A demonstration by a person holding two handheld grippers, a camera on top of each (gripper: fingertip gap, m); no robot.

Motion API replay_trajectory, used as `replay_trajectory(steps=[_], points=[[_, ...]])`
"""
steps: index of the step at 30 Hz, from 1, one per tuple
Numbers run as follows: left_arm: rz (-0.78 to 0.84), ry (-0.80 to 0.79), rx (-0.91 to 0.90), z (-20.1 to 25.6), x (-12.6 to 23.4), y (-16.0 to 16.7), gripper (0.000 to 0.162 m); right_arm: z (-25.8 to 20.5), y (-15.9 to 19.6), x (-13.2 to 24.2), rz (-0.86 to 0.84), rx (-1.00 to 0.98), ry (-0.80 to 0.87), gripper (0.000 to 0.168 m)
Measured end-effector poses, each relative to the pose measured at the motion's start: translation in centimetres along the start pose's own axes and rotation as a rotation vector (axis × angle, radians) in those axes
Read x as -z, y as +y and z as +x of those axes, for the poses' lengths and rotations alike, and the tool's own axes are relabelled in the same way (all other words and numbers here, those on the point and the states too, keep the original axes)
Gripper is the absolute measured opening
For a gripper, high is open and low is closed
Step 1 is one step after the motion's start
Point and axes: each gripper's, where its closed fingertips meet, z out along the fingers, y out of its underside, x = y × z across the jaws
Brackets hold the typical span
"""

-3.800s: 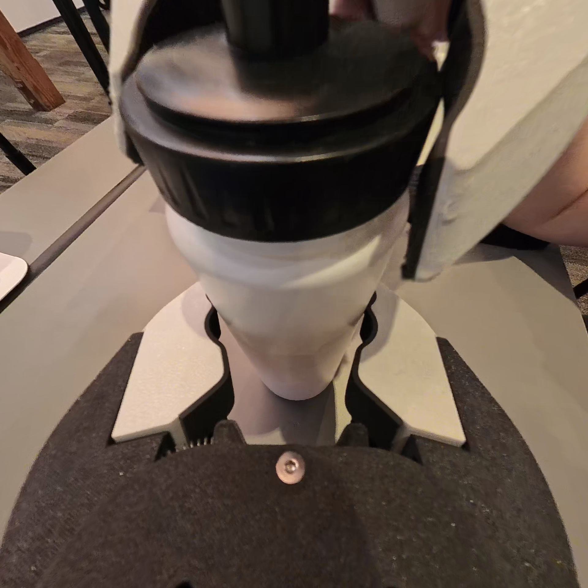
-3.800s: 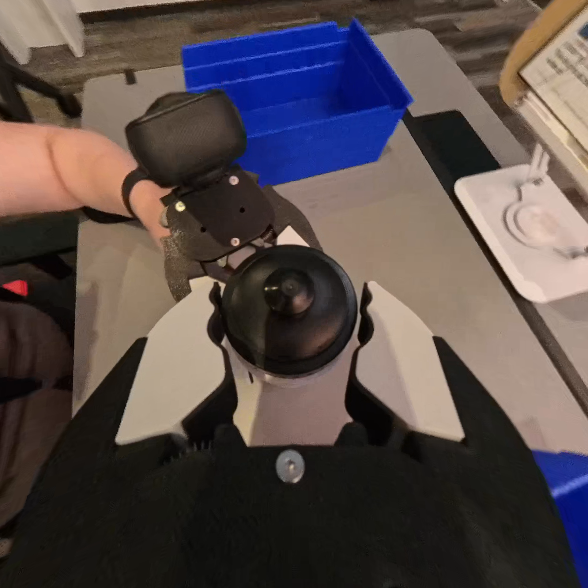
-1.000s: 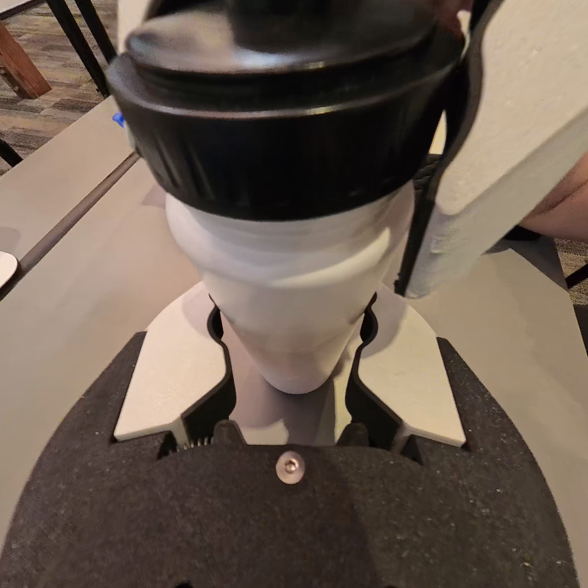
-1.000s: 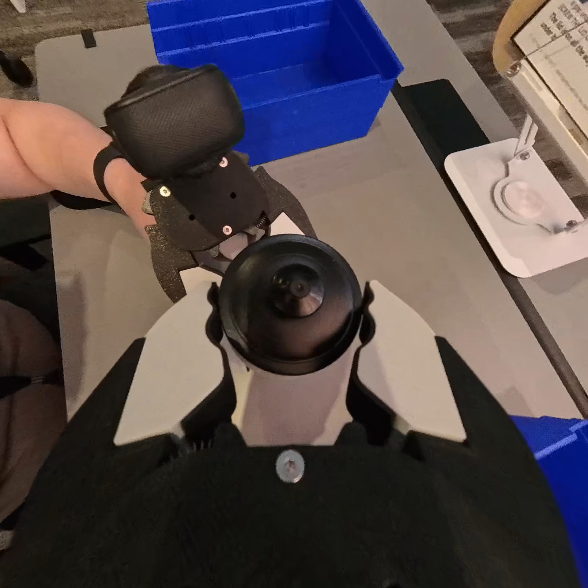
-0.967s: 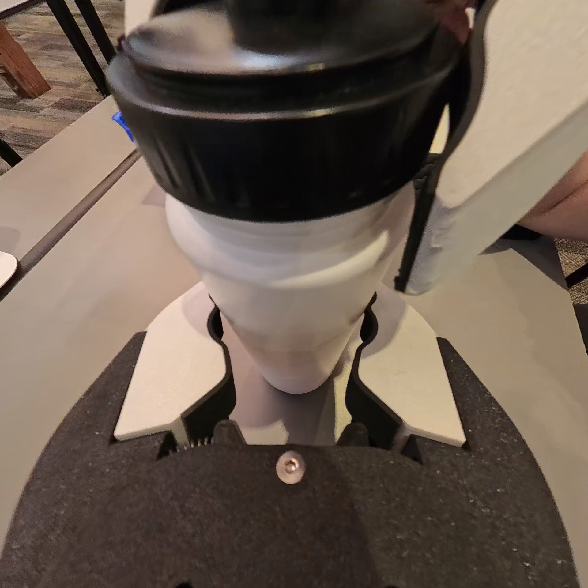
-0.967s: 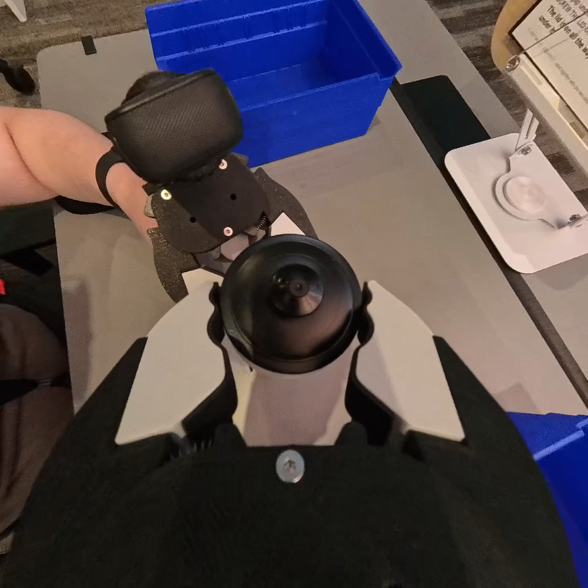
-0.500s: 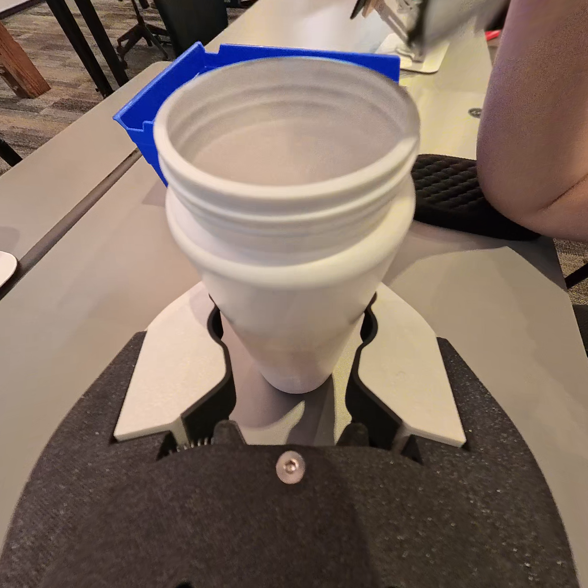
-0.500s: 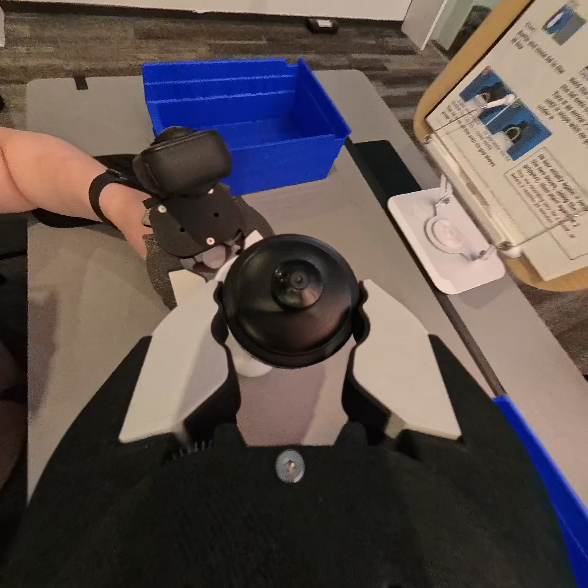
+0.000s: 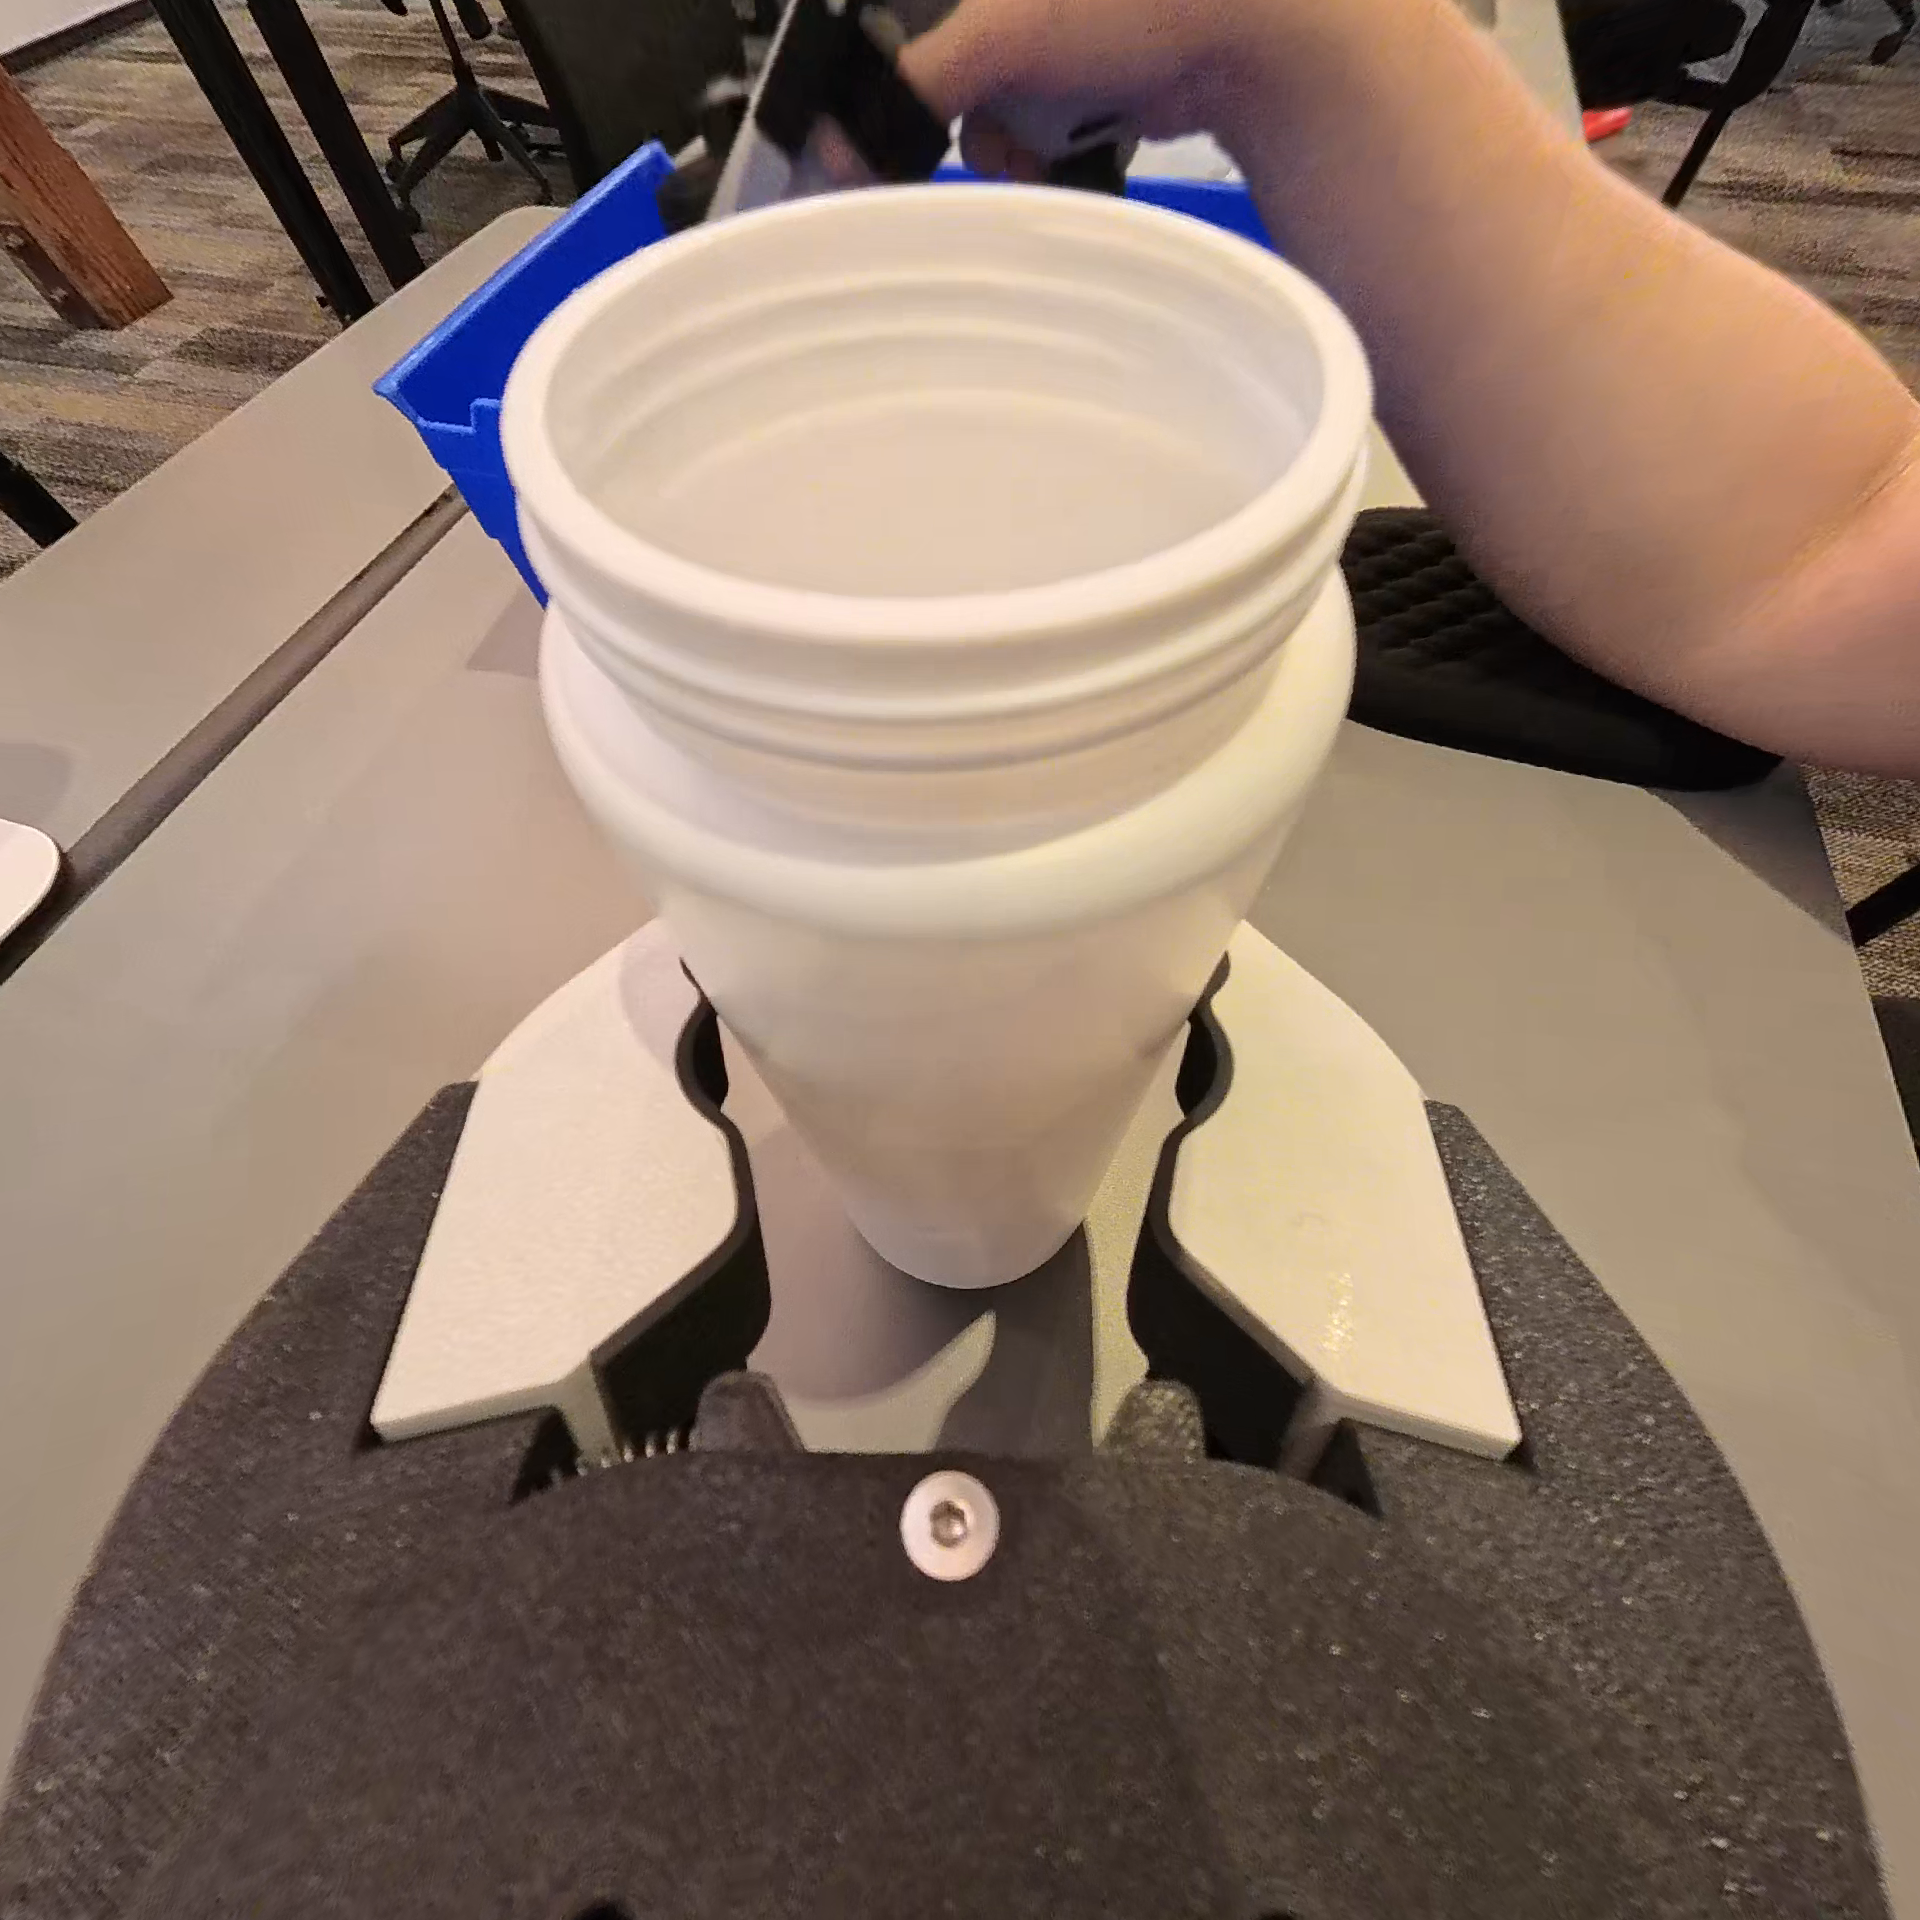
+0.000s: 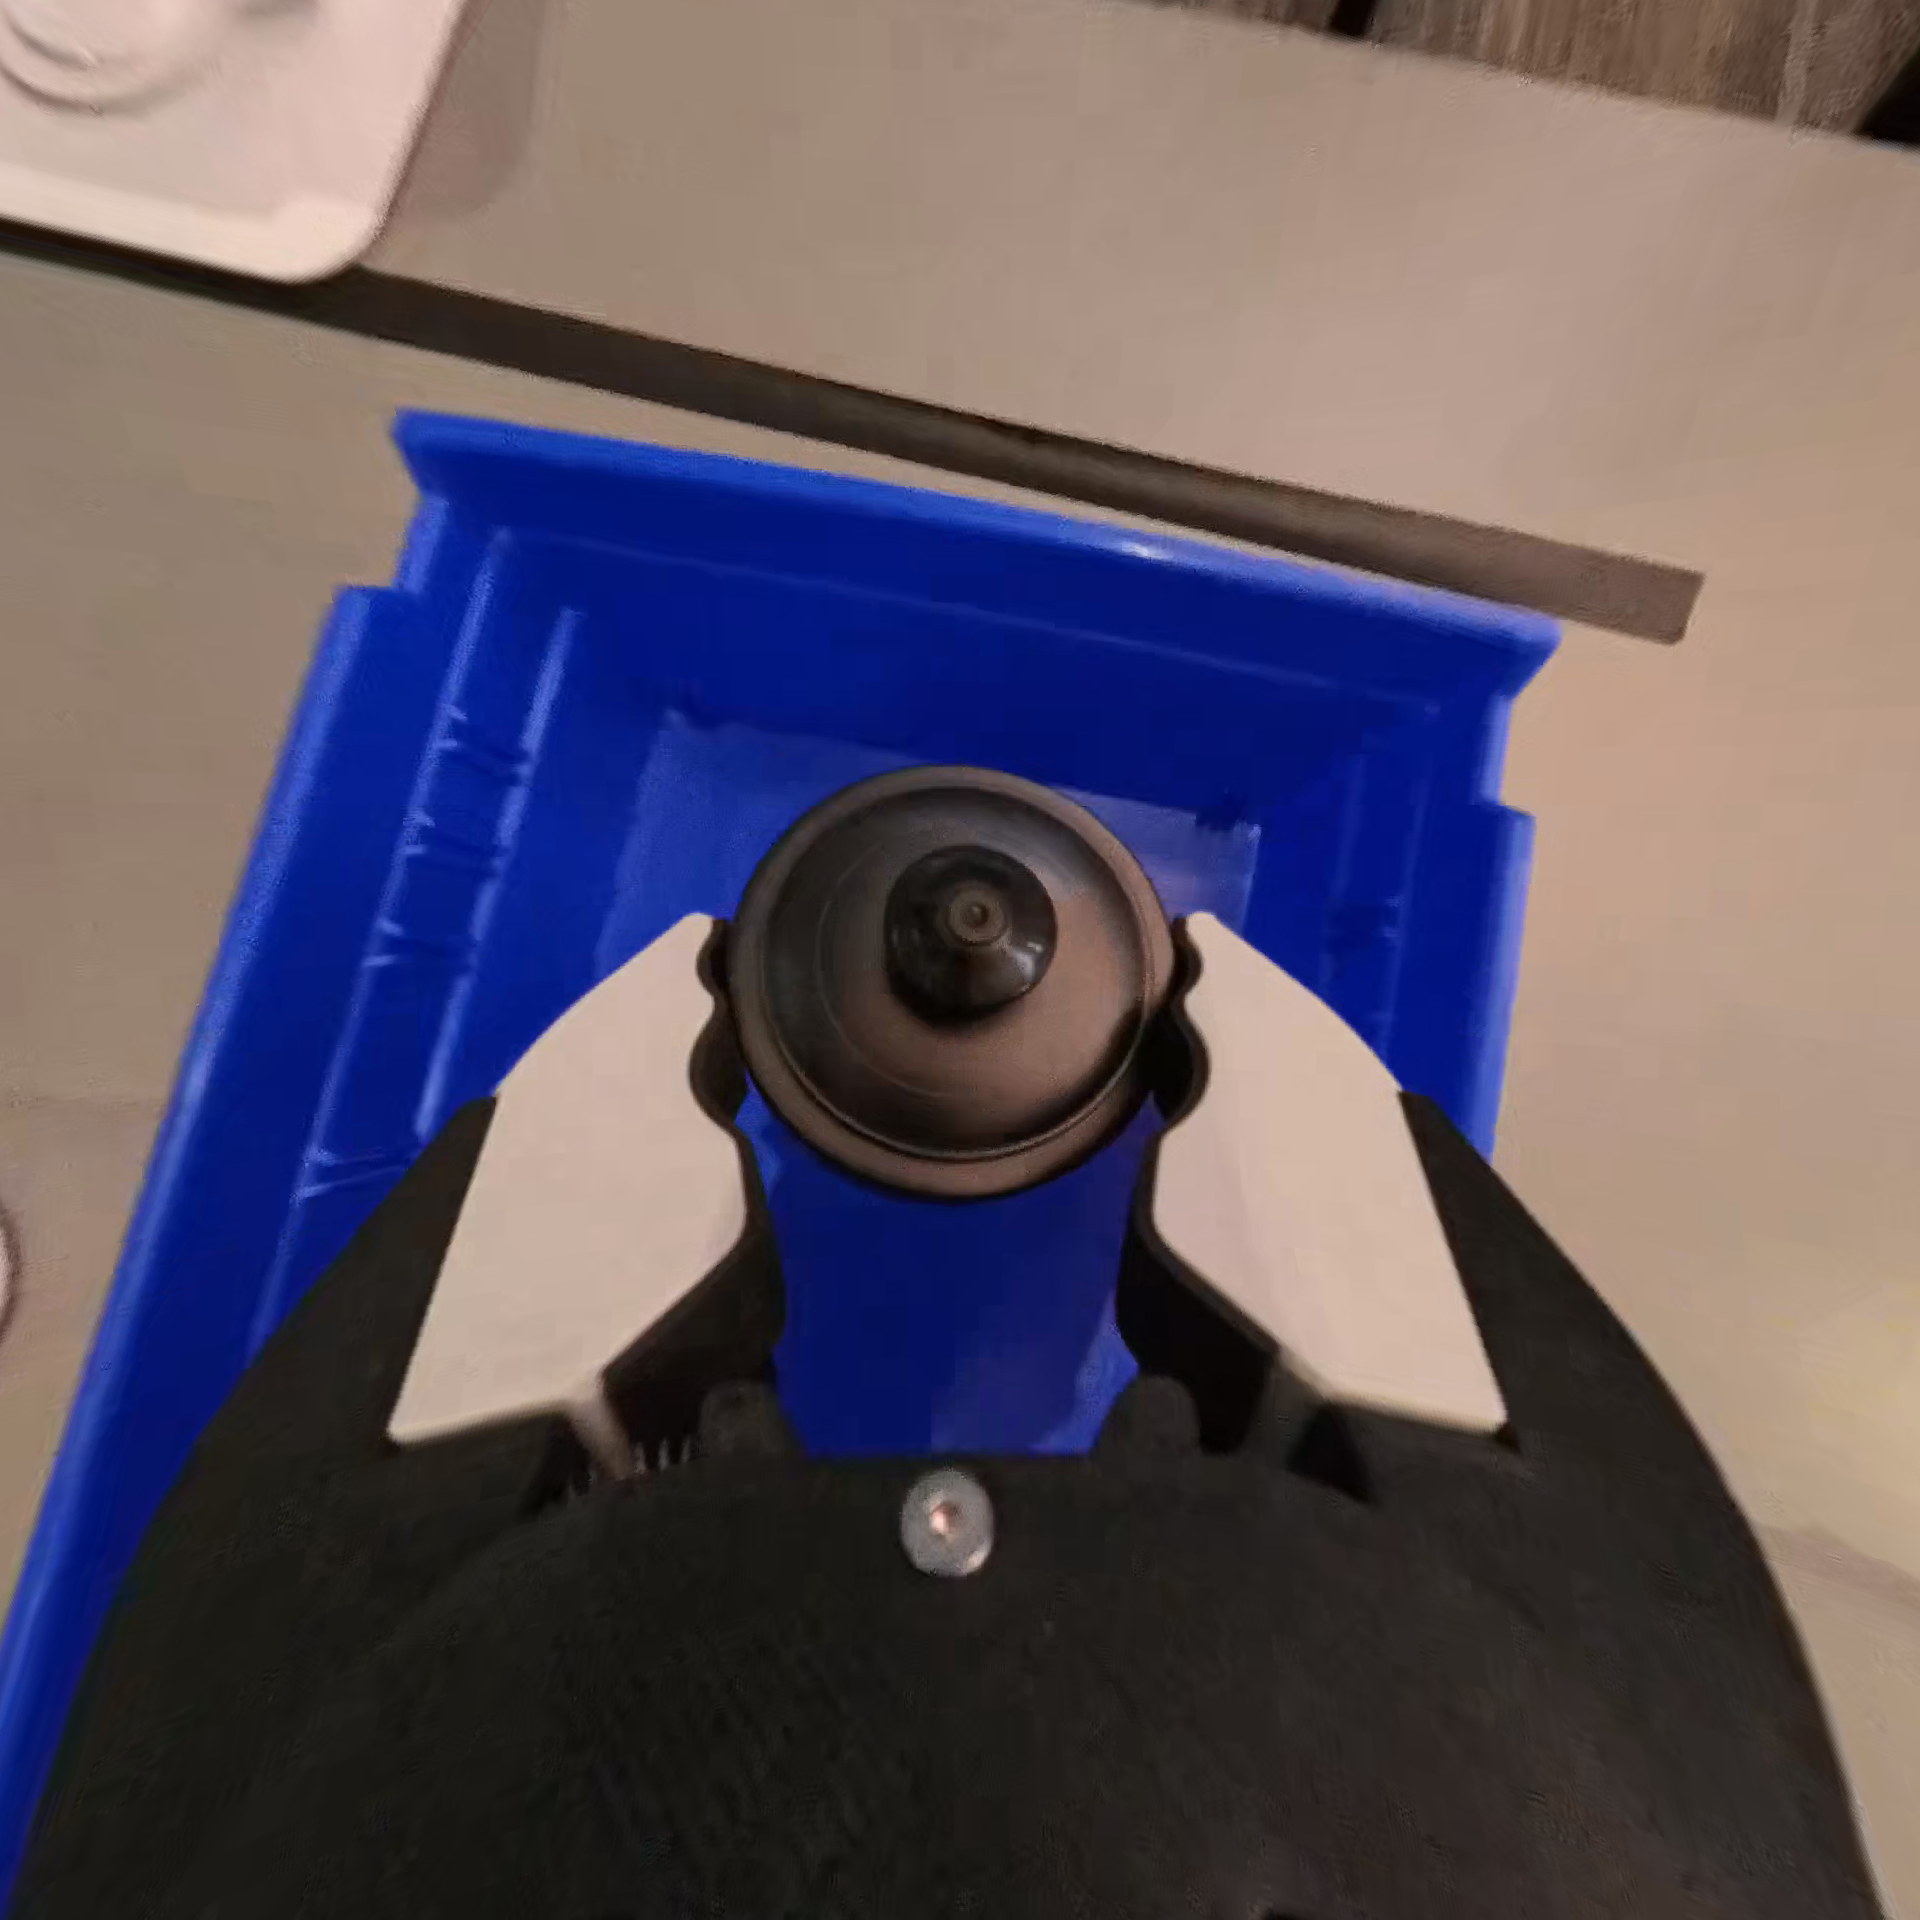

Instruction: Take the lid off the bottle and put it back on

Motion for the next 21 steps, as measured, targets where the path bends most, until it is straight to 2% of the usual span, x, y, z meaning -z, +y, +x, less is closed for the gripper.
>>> replay_trajectory(steps=[8,14,18,21], points=[[-0.002,0.002,0.001,0.0,0.0,0.0,0.086,2.8,3.2,-3.3,-0.170,-0.011,0.176,0.081],[-0.002,0.000,0.000,0.0,0.0,0.0,0.086,3.1,5.5,-4.7,-0.298,-0.011,0.164,0.081],[0.001,-0.015,0.004,-0.3,0.0,0.0,0.086,2.9,5.5,-3.8,-0.352,0.048,0.174,0.083],[-0.005,-0.037,0.008,-0.9,0.2,0.1,0.086,2.6,3.2,-1.2,-0.260,0.071,0.214,0.083]])
